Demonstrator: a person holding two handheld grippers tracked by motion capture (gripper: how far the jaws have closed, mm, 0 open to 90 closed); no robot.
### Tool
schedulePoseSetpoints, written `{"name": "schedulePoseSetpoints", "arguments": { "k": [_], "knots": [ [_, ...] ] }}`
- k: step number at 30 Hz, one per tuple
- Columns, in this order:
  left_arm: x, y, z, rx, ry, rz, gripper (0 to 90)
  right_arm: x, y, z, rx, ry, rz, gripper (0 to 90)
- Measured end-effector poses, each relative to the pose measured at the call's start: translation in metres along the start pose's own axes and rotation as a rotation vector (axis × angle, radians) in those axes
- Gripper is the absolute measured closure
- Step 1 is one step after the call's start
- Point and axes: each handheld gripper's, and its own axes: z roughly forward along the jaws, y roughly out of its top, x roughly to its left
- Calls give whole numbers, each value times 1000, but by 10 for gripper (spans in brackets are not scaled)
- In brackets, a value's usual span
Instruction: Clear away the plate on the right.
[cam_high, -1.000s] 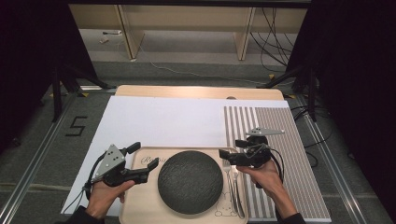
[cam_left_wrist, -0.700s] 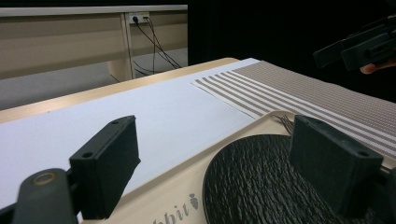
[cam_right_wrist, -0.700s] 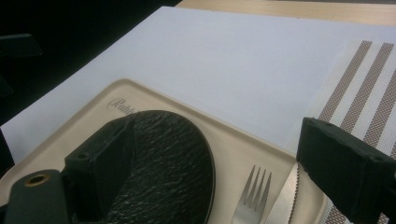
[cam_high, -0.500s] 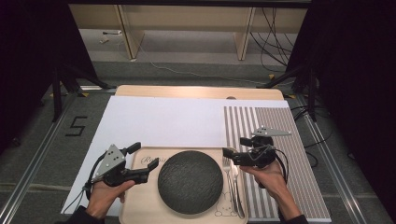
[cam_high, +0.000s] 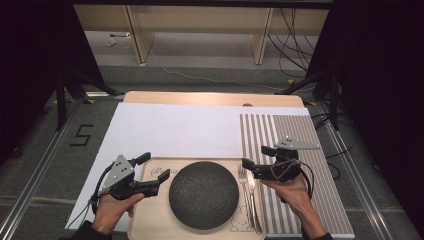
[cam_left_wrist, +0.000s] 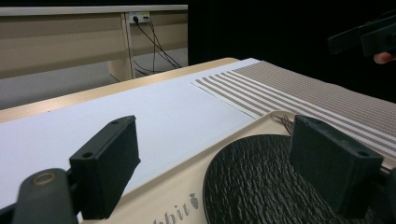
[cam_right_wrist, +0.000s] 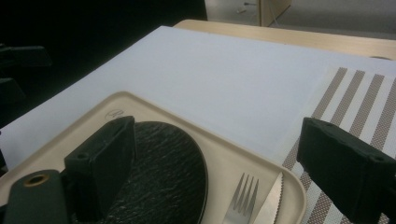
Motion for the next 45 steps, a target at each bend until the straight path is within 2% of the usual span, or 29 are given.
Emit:
{"name": "schedulePoseSetpoints", "arguments": {
  "k": [11, 33, 45],
  "knots": [
    [0, 0, 1, 2, -4, 0, 157, 3, -3, -10, -66, -11, -25, 126],
    [-1, 0, 1, 14, -7, 10, 157, 10, -20, -34, -100, -52, -82, 114],
    [-1, -1, 1, 19, -9, 13, 157, 9, -31, -46, -112, -75, -73, 114]
  ]
}}
